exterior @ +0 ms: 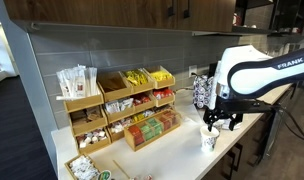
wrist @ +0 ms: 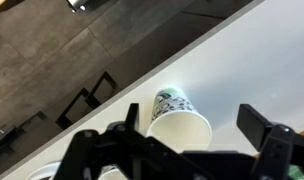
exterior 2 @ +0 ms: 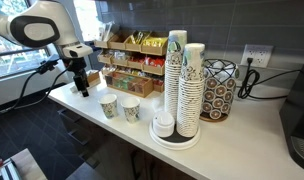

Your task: Pick up the paper cup to the left and put it in the paper cup to the right, turn both paper cups upside down and stack them on the left stack of upside down paper cups

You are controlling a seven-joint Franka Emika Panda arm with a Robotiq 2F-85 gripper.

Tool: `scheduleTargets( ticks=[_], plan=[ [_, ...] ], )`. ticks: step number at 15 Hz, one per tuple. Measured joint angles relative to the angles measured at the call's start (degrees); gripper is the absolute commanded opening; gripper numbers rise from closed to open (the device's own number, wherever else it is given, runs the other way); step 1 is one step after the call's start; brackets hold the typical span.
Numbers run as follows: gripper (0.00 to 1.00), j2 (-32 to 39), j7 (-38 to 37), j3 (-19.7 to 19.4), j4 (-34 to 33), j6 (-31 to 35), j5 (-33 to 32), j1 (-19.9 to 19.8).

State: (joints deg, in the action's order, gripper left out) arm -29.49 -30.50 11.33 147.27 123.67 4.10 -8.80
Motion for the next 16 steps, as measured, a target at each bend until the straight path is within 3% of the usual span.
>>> scheduleTargets(
  ticks=[9, 10, 12, 14, 16],
  plan=[
    [1.00, 9.00, -15.84, -0.99, 0.21, 10.86, -8.33, -3.43],
    [0.96, 9.76, -17.64, -1.26, 0.22, 11.57, -9.04, -3.54],
    [0.72, 11.21, -20.46, -1.70, 0.21, 12.69, -10.07, -3.58],
    [0.63, 12.54, -22.58, -2.15, 0.21, 13.64, -10.49, -3.58],
    [0.44, 13.74, -24.20, -2.70, 0.21, 14.58, -10.55, -3.53]
  ],
)
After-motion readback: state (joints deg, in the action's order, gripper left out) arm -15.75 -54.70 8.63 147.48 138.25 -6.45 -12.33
